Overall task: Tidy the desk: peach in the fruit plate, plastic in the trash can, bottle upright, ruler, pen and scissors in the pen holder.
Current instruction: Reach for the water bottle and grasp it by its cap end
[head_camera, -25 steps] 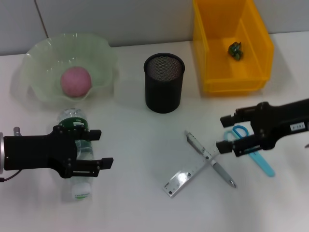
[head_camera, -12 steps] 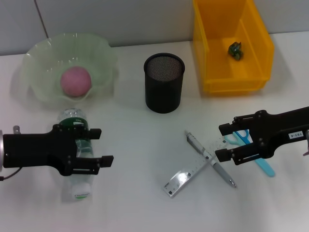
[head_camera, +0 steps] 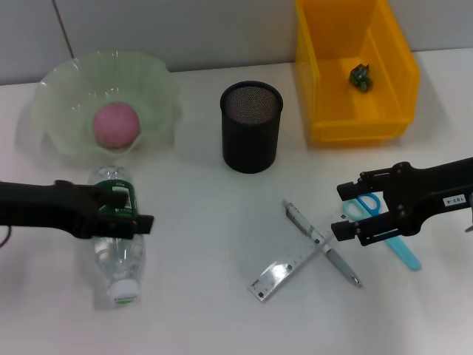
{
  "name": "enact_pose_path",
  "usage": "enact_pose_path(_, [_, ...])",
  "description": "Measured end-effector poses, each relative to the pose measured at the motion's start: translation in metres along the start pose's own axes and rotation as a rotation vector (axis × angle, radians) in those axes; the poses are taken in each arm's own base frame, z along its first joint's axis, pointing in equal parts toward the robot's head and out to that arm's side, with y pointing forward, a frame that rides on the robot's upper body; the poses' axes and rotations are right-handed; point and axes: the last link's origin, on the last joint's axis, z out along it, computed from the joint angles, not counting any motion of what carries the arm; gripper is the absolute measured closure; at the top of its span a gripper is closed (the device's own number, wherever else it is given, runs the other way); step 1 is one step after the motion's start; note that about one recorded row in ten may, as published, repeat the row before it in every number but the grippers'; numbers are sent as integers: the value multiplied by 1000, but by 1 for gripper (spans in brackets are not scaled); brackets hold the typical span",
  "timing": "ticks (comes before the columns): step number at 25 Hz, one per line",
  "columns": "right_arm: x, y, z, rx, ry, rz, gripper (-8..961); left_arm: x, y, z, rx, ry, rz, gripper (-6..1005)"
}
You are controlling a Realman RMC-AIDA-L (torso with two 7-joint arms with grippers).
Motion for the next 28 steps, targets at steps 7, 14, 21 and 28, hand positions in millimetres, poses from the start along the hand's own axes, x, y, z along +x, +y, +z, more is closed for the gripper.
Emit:
enact_pose_path(7, [0,-4,-3,26,8,-25,126,9,1,-9,64,-129,-289,206])
enact_pose_path(14, [1,-7,-6,43,19,-43,127,12,7,-7,76,-240,-391,207])
enact_pose_path(21, [1,-8,-11,52,26,-49,127,9,7,-5,114,-329,-447,207])
enact_pose_path(28, [-1,-8,-13,55,29,-60,127,6,6,0,187,-431,-521,208])
